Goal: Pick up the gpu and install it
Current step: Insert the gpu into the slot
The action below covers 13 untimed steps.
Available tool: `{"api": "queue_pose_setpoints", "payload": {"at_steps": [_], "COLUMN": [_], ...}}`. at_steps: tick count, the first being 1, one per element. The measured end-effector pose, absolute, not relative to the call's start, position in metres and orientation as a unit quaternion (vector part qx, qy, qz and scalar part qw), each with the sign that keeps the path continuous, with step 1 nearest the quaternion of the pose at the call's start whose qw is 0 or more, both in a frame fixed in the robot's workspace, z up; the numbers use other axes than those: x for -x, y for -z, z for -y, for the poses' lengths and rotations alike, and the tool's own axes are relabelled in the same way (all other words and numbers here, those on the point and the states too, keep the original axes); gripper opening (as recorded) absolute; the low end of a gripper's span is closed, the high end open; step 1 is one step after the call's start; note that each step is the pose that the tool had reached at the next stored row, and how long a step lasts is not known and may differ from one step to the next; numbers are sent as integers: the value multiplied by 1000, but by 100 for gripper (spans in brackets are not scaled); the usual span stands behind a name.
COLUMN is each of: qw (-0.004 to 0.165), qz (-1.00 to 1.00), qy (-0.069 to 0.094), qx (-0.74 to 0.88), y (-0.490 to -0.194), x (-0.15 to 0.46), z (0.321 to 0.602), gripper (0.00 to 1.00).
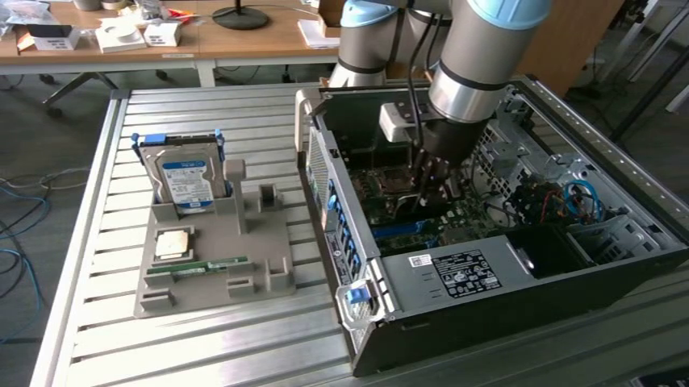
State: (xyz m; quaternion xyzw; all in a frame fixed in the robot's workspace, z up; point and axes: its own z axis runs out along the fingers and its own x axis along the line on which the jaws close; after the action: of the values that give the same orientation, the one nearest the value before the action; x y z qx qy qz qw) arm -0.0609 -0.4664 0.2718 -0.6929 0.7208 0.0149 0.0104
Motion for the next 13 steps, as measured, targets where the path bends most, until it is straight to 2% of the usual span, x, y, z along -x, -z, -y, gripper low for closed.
{"api": "queue_pose_setpoints", "payload": {"at_steps": [13], "qw": [10], "qz": [-721], "qy": [-15], "qx": [693], "y": [-270], "x": [65], "z": [463], "gripper": [26]}}
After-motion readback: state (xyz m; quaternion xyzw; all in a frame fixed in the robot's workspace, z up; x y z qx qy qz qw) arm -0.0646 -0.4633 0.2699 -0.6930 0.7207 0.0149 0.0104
